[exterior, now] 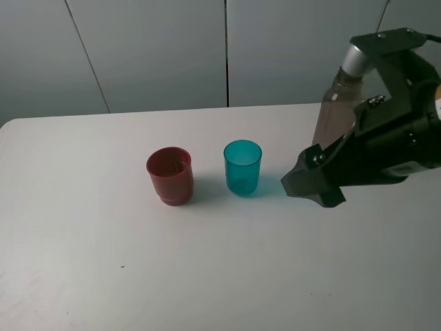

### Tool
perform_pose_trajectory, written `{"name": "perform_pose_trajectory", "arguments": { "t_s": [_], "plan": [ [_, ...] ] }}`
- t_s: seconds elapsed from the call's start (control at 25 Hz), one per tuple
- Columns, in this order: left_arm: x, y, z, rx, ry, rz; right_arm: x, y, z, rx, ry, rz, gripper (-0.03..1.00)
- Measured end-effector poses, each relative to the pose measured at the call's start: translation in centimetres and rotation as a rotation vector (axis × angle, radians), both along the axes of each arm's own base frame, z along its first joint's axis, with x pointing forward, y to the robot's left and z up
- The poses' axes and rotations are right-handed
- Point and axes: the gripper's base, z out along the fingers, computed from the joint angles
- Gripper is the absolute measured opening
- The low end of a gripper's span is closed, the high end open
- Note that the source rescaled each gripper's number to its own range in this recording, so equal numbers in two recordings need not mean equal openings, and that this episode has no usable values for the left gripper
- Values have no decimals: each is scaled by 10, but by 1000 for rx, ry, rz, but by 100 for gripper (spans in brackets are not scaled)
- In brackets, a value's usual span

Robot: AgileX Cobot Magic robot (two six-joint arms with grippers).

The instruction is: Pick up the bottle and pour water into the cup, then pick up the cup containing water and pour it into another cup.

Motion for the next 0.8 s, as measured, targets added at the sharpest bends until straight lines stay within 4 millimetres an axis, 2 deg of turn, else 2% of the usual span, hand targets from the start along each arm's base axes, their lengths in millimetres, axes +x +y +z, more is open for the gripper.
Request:
{"name": "perform_pose_trajectory", "arguments": {
  "t_s": [0.32,0.48,0.8],
  "plan": [
    [0,0,0,0,0,0,-29,-62,23,-66,44,-258,100],
    [0,0,0,0,0,0,-49,-91,33,-83,5,-391,100],
    [0,0,0,0,0,0,-108,-118,53,20,-246,-427,100]
  ]
}}
